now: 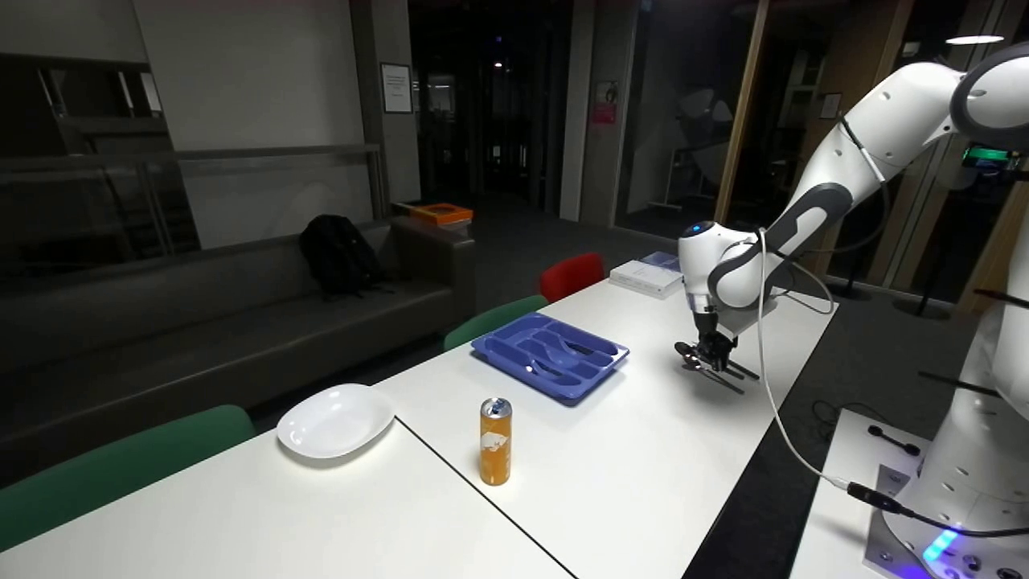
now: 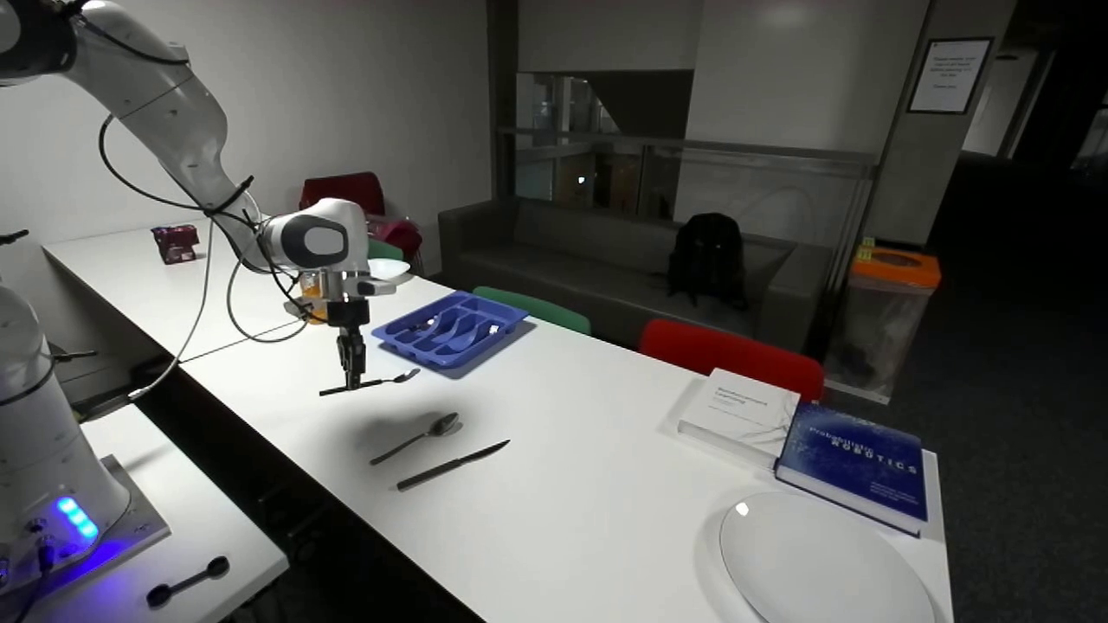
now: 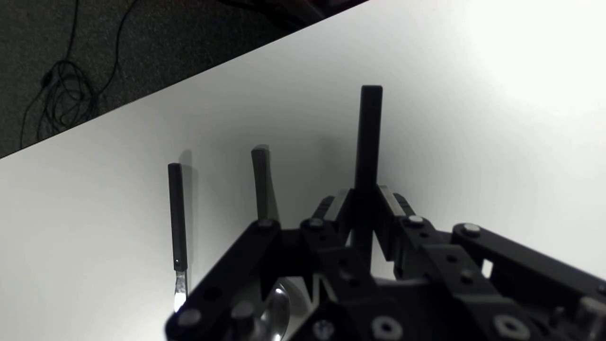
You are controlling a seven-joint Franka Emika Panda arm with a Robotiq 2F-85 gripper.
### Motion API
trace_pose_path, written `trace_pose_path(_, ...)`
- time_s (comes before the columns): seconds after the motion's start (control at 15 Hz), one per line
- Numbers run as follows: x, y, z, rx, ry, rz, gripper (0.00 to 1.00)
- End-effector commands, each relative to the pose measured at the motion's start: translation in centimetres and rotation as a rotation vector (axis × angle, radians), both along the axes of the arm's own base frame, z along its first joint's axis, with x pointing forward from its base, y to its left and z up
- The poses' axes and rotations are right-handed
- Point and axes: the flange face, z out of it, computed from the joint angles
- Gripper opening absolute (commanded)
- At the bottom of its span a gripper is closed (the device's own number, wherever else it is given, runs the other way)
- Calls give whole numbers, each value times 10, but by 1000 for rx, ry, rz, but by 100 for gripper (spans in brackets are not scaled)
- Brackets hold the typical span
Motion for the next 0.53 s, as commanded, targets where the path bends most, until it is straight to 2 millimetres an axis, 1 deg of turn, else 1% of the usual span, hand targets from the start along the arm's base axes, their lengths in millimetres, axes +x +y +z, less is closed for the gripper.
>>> trace_pose_path(0.0, 1, 0, 0, 0, 1, 0, 17)
trace_pose_path(0.07, 1, 0, 0, 0, 1, 0, 17)
trace_pose_path(0.13, 1, 0, 0, 0, 1, 0, 4)
trace_pose_path(0.27, 5, 6, 2, 8, -8, 25, 4)
trace_pose_path(0.47, 18, 28, 5, 6, -5, 101, 4)
